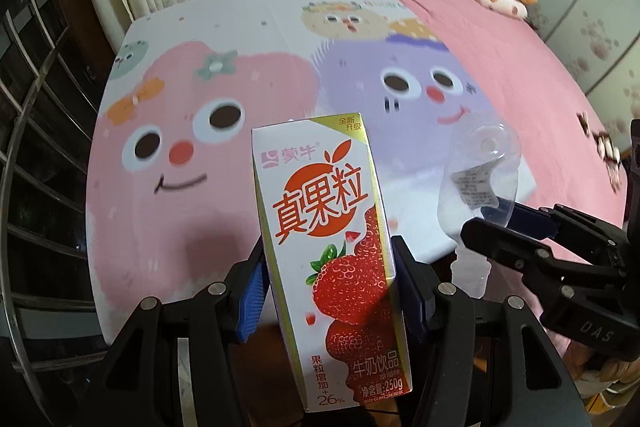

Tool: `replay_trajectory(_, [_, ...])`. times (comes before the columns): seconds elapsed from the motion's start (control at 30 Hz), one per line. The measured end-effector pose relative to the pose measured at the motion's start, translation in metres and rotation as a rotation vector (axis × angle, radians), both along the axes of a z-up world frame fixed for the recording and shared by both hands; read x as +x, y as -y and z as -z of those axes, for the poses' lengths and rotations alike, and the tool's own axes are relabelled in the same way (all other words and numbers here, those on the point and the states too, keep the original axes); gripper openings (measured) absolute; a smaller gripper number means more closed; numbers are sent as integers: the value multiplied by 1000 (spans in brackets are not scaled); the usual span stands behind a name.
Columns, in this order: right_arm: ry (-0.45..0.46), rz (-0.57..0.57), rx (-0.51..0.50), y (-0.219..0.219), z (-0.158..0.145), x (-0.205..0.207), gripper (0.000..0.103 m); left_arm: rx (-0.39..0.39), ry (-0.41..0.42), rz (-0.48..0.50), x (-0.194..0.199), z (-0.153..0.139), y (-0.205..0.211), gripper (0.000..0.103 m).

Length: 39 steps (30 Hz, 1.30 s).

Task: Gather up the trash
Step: 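Lift the milk carton and clear bottle and carry both over the bin, then open both grippers to drop the carton and bottle into the bin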

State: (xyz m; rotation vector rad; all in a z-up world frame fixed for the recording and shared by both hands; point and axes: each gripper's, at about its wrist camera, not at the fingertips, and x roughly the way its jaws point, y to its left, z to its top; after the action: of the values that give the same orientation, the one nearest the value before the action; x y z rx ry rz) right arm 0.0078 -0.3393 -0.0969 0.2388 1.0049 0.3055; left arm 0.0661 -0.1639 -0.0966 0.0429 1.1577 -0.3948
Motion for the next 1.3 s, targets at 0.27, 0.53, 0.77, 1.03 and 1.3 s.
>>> replay_trajectory(0.27, [-127,-22,-37,-12,50,-51,37,-9,-55,54,-58,36,-6,58])
replay_trajectory(0.53, [-245,-41,-53,12,127,-71,37,-41,-119,57,-88,99,19,58])
replay_trajectory(0.77, [-341,-28,-50,42,245,-77,37,-8,-136,44,-105,195,36,55])
replay_trajectory(1.03, [-367,-29,-73,55,350,-61,37,29,-119,37,-100,296,40,55])
replay_trajectory(1.3, [-370,-52,-76,51,392,-52,49,72,-132,41,-100,339,43,69])
